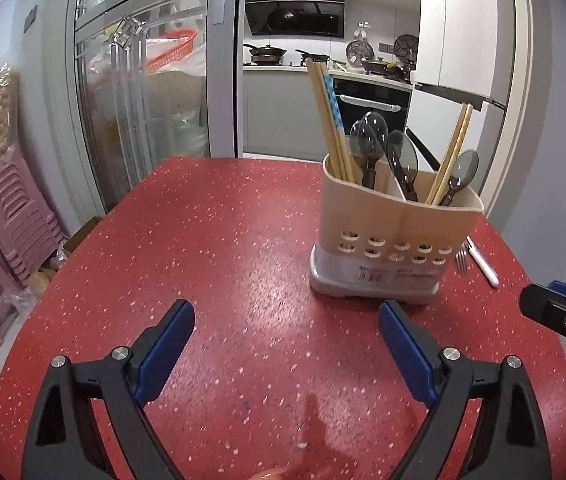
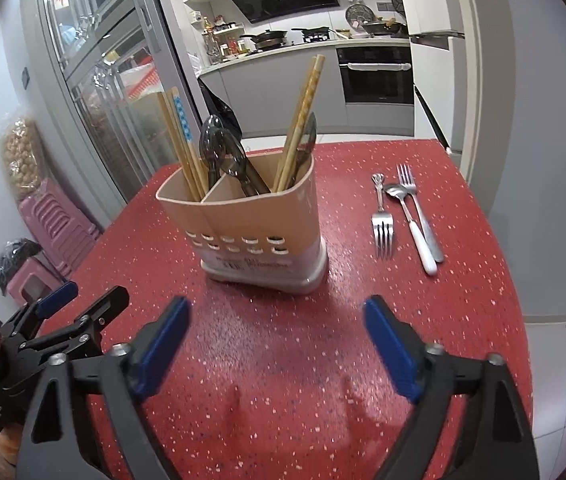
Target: Organize utensils
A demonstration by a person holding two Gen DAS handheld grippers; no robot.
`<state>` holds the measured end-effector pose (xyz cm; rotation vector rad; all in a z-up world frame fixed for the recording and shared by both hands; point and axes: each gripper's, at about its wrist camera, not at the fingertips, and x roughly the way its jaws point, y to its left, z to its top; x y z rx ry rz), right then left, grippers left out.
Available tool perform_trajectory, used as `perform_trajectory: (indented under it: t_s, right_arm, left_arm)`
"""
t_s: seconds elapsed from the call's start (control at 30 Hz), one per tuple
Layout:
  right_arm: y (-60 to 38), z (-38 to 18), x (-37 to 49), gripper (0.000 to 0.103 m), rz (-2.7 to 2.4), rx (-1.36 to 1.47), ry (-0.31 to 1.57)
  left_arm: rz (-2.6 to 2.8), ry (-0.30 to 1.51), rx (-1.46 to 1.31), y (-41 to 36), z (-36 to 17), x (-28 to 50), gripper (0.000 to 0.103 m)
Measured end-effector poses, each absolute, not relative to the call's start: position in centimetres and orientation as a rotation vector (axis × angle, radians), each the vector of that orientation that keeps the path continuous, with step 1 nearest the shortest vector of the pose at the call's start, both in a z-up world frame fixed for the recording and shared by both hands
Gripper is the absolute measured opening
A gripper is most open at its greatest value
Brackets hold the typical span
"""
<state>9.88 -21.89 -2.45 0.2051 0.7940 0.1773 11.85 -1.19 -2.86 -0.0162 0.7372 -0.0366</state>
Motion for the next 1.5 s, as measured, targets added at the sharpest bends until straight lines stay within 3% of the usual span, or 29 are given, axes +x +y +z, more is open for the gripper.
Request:
perform_trajectory:
  t_s: [0.87, 1.03, 1.5]
  right_arm:
    - [-21.4, -6.4, 6.2, 0.103, 0.117, 0.186, 0.910]
    - [-21.8, -6.0, 5.4, 0.103, 0.047, 0.152, 0.846]
    - [-21.7, 1.6, 5.7, 0.103, -0.016, 0.083, 0.536]
  left_arm:
    - [-0.052, 0.842, -0.013, -0.7, -5.5, 7.1, 0.103]
    - [-0.022, 0.775, -0.022, -0.4, -4.3, 7.0, 0.103]
    - [-0.014, 0.573, -0.014, -0.1, 1.6, 8.9, 0.103]
